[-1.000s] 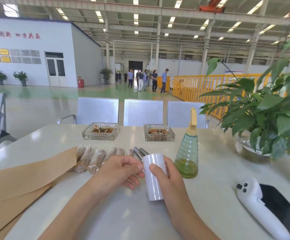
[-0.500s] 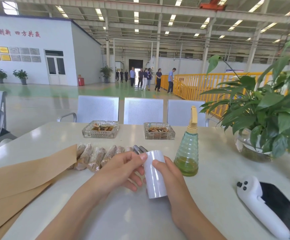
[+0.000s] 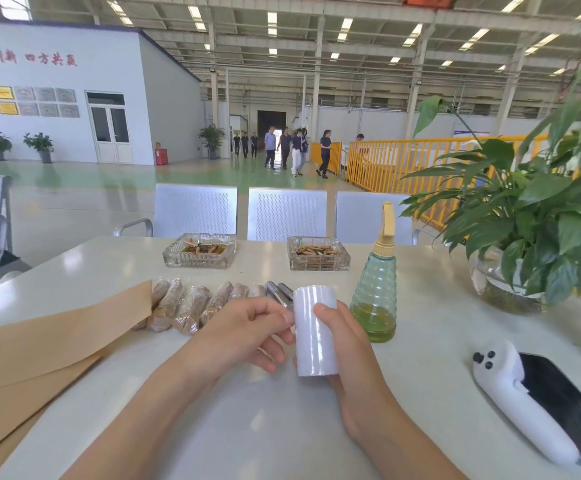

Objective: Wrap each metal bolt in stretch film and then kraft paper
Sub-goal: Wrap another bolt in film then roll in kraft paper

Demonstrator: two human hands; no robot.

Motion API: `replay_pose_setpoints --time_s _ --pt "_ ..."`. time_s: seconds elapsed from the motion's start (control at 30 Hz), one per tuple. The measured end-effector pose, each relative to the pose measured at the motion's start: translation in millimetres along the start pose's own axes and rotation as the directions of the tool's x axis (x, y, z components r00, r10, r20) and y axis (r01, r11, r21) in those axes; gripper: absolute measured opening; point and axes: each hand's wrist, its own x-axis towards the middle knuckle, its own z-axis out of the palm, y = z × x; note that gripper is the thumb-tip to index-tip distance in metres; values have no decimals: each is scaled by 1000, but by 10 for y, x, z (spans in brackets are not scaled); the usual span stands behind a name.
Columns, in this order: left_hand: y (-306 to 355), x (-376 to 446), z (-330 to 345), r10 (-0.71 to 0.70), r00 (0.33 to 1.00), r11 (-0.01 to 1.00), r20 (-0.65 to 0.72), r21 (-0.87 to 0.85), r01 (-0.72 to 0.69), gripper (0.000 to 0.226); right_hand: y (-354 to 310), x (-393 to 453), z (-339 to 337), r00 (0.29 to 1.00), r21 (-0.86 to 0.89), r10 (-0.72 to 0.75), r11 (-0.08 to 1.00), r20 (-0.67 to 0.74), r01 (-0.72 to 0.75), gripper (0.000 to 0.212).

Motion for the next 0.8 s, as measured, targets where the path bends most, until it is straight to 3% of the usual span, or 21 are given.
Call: replay_pose_setpoints --time_s 0.17,0.33,0.6,0.8 --pt "-41 -24 69 -35 997 989 71 147 25 25 -23 -1 -17 998 49 -55 997 -40 57 31" --pt "-43 -13 3 -21 995 991 98 133 8 4 -16 -17 -10 994 8 -103 995 -42 104 32" --pt "-84 -15 44 3 999 977 53 211 -14 7 -22 -51 14 985 -79 -163 984 -54 159 33" --pt "-32 -19 31 2 999 981 43 191 -10 12 -83 -38 -10 994 8 -58 998 -95 59 30"
